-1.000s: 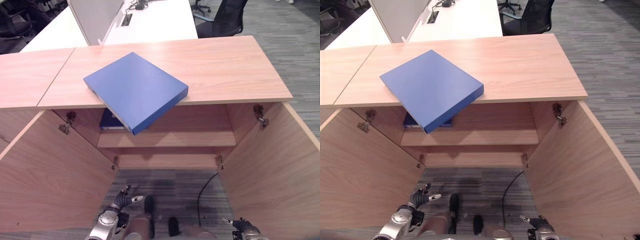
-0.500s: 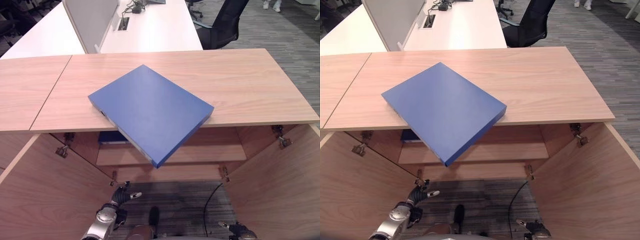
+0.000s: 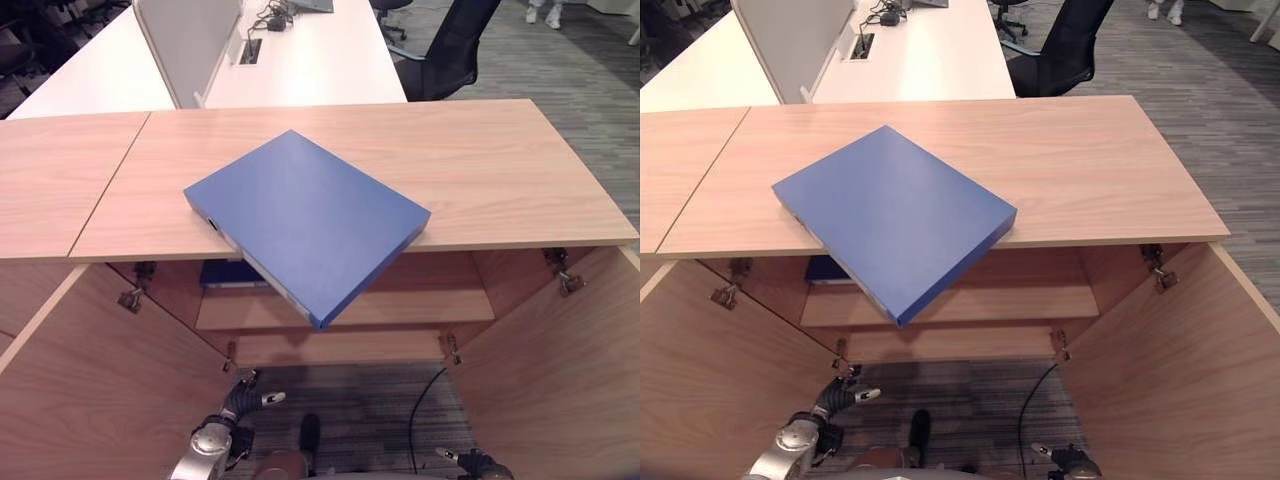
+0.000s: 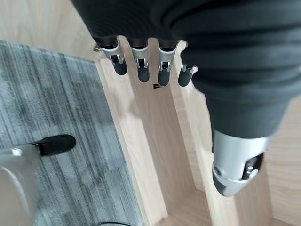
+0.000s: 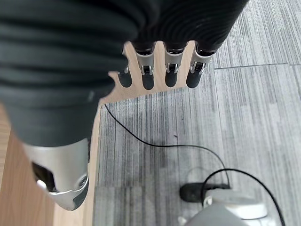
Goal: Put the empty folder in the office cabinet
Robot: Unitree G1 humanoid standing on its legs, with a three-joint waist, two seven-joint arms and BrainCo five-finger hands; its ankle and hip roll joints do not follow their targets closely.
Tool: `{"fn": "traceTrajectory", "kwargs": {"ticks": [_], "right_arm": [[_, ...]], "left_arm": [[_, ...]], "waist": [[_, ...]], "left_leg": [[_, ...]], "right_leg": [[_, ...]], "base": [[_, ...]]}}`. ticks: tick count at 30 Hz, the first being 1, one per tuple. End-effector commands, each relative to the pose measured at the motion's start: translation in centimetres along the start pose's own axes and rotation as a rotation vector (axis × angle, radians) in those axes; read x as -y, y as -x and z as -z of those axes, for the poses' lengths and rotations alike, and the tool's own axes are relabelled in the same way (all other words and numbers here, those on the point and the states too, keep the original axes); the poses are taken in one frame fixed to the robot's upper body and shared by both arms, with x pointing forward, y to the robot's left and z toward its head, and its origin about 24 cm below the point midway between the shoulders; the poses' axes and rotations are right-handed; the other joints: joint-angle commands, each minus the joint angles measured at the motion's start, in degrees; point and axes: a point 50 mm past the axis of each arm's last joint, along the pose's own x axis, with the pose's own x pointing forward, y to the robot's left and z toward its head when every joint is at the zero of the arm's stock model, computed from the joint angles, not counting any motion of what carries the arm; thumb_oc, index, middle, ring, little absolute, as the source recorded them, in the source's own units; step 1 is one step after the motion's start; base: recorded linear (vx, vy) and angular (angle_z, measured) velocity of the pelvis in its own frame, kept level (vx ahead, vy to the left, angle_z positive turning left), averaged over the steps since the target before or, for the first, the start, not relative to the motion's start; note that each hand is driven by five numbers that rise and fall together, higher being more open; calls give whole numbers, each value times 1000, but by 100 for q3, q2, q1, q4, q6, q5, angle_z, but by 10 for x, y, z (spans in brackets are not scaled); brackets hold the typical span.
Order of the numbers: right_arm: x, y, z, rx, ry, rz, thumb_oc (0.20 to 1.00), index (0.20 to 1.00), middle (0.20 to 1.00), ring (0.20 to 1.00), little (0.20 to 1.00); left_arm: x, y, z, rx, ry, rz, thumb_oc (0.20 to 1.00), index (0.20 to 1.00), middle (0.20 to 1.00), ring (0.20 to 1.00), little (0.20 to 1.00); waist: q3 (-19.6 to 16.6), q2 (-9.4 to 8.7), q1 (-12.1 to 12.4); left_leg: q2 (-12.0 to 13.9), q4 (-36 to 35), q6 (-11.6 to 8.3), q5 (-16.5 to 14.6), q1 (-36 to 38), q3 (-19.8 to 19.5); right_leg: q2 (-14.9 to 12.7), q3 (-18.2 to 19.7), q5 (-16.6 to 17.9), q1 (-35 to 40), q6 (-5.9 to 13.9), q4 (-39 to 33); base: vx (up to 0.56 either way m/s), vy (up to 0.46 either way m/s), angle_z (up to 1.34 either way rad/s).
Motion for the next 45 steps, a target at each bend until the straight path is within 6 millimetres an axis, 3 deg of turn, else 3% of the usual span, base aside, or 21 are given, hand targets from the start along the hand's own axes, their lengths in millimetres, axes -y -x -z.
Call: {"fn": "traceTrajectory", "kwargs": {"ticks": [1, 8, 10, 13, 20, 27, 31, 38, 39, 40, 43, 44, 45], "right_arm": [[8, -1, -2, 20, 39, 17, 1000, 1000, 1000, 1000, 1000], [17, -1, 1, 7, 37, 41, 1000, 1000, 1000, 1000, 1000], [25, -2, -7, 31, 9, 71, 1000, 1000, 1000, 1000, 1000], [26, -2, -15, 59, -27, 81, 1000, 1000, 1000, 1000, 1000], [21, -2, -39, 130, -54, 93, 1000, 1000, 1000, 1000, 1000], [22, -1, -53, 166, -77, 105, 1000, 1000, 1000, 1000, 1000], [22, -1, -58, 178, -107, 114, 1000, 1000, 1000, 1000, 1000], [15, 1, -58, 204, -123, 115, 1000, 1000, 1000, 1000, 1000], [14, 1, -59, 204, -123, 114, 1000, 1000, 1000, 1000, 1000], [12, 1, -59, 212, -123, 117, 1000, 1000, 1000, 1000, 1000], [9, 2, -61, 221, -118, 118, 1000, 1000, 1000, 1000, 1000], [4, 3, -64, 233, -113, 121, 1000, 1000, 1000, 1000, 1000], [3, 3, -64, 233, -113, 121, 1000, 1000, 1000, 1000, 1000]], "left_arm": [[-6, 2, -24, 120, 2, 23, 1000, 1000, 1000, 1000, 1000], [-22, 19, -48, 259, 51, 4, 1000, 1000, 1000, 1000, 1000], [-36, 29, -66, 362, 65, -54, 1000, 1000, 1000, 1000, 1000], [-51, 41, -76, 432, 71, -136, 1000, 1000, 1000, 1000, 1000], [-70, 50, -72, 461, 174, -305, 1000, 1000, 1000, 1000, 1000], [-69, 51, -73, 479, 198, -348, 1000, 1000, 1000, 1000, 1000], [-76, 56, -90, 558, 144, -395, 1000, 1000, 1000, 1000, 1000], [-89, 90, -146, 856, -84, -541, 1000, 1000, 1000, 1000, 1000], [-89, 90, -146, 856, -85, -542, 1000, 1000, 1000, 1000, 1000], [-92, 99, -161, 940, -144, -607, 1000, 1000, 1000, 1000, 1000], [-96, 109, -174, 1020, -196, -699, 1000, 1000, 1000, 1000, 1000], [-101, 122, -190, 1117, -308, -852, 1000, 1000, 1000, 1000, 1000], [-101, 122, -190, 1118, -309, -854, 1000, 1000, 1000, 1000, 1000]], "waist": [[-79, -137, 68], [53, -88, 145], [309, -32, 192], [441, 13, 254], [709, 42, 409], [810, 61, 581], [820, 64, 692], [848, -82, 749], [850, -85, 748], [857, -118, 750], [870, -163, 749], [863, -219, 776], [867, -222, 777]], "left_leg": [[148, 206, 3, -170, -385, -70], [147, 395, 1, -221, -606, -95], [85, 794, -6, -285, -1025, -136], [50, 1032, -5, -307, -1360, -194], [12, 1638, 9, -383, -2196, -261], [12, 2231, 30, -501, -2970, -341], [37, 2438, 31, -590, -3258, -376], [85, 2461, -30, -614, -3391, -426], [84, 2462, -30, -615, -3391, -427], [86, 2458, -60, -618, -3373, -457], [89, 2440, -98, -618, -3353, -487], [103, 2395, -140, -612, -3320, -516], [103, 2392, -141, -610, -3317, -516]], "right_leg": [[-168, -168, 125, -241, 363, 81], [-231, -326, 3, -396, 389, 351], [-265, -454, -129, -790, 355, 764], [-260, -563, -206, -1211, 322, 1129], [-207, -679, -313, -2161, 248, 1878], [-176, -759, -449, -2800, 178, 2330], [-184, -832, -505, -3089, 142, 2500], [-183, -928, -533, -3183, 115, 2473], [-184, -930, -536, -3183, 115, 2475], [-184, -962, -564, -3159, 99, 2476], [-183, -1007, -585, -3134, 88, 2477], [-176, -1038, -577, -3135, 92, 2467], [-176, -1038, -577, -3132, 91, 2466]], "base": [[0, 0, 0], [-38, 1, 5], [-226, 16, 21], [-136, 2, 23], [-155, -13, 2], [-98, -12, 6], [-41, -10, 9], [-7, -17, 1], [5, -35, 6], [5, -37, 7], [-1, -40, 7], [-3, -36, 4], [-5, -43, 3]]}}
